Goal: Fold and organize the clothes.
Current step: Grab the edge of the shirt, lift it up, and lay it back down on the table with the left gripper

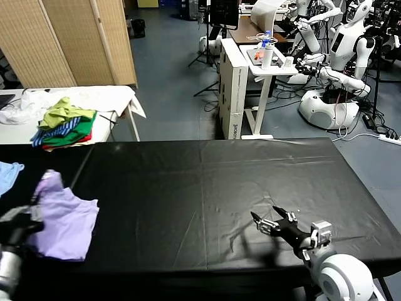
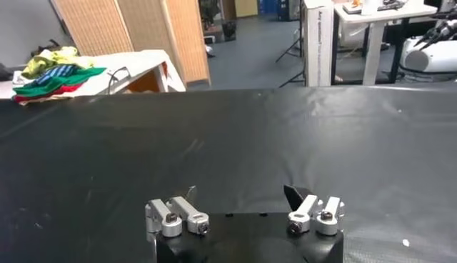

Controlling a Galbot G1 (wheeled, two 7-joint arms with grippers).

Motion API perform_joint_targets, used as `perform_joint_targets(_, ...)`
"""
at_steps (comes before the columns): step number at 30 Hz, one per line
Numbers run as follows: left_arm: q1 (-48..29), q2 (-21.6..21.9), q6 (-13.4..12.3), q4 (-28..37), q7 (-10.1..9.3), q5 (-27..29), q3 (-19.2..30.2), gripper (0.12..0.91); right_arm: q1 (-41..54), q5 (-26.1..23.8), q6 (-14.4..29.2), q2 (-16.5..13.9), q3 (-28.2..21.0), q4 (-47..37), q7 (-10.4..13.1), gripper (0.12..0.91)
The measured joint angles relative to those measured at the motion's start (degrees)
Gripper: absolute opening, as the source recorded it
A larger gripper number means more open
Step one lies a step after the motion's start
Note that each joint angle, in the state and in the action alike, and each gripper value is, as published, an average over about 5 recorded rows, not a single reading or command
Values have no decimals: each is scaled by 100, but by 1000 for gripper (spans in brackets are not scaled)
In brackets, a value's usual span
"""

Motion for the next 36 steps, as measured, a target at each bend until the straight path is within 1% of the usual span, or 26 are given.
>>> perform_joint_targets(2, -156, -265, 34, -127, -19, -38, 486, 165, -85, -14, 0, 6, 65, 59, -1, 907)
perform_joint_targets(5, -403, -675, 48, -152, -20, 5, 1224, 165, -240, -30, 0, 24, 193, 142, -3, 907)
perform_joint_targets(10, -673, -1299, -1, 114, -46, 325, 2256, 165, -410, -52, -5, 51, 355, 241, 8, 907)
perform_joint_targets(15, -889, -1856, -48, 520, -65, 613, 3056, 165, -380, -93, -26, 52, 337, 257, 33, 907)
perform_joint_targets(20, -979, -2309, -162, 914, -54, 881, 3625, 169, -258, -43, -91, 17, 209, 251, 54, 907)
perform_joint_targets(22, -957, -2430, -198, 1024, 4, 970, 3782, 211, -181, 66, -150, -16, 134, 247, 91, 907)
perform_joint_targets(23, -944, -2474, -207, 1058, 44, 1004, 3844, 251, -132, 150, -188, -36, 90, 246, 124, 907)
perform_joint_targets(26, -902, -2548, -247, 1102, 204, 1048, 3967, 422, 66, 462, -323, -108, -91, 243, 267, 907)
perform_joint_targets(27, -888, -2555, -269, 1103, 267, 1054, 3980, 498, 148, 575, -373, -133, -172, 243, 325, 907)
perform_joint_targets(28, -876, -2554, -296, 1100, 331, 1058, 3983, 555, 236, 685, -419, -153, -266, 243, 387, 907)
perform_joint_targets(29, -866, -2545, -327, 1090, 394, 1068, 3974, 612, 328, 795, -459, -167, -373, 240, 453, 907)
perform_joint_targets(30, -863, -2528, -375, 1074, 453, 1086, 3956, 687, 426, 905, -494, -174, -497, 235, 520, 907)
perform_joint_targets(33, -893, -2435, -542, 1008, 556, 1146, 3844, 840, 750, 1198, -570, -143, -947, 194, 722, 907)
perform_joint_targets(34, -914, -2392, -605, 989, 562, 1167, 3784, 871, 868, 1263, -588, -112, -1121, 169, 787, 907)
perform_joint_targets(36, -946, -2299, -709, 964, 552, 1209, 3645, 898, 1110, 1323, -610, -29, -1482, 98, 906, 907)
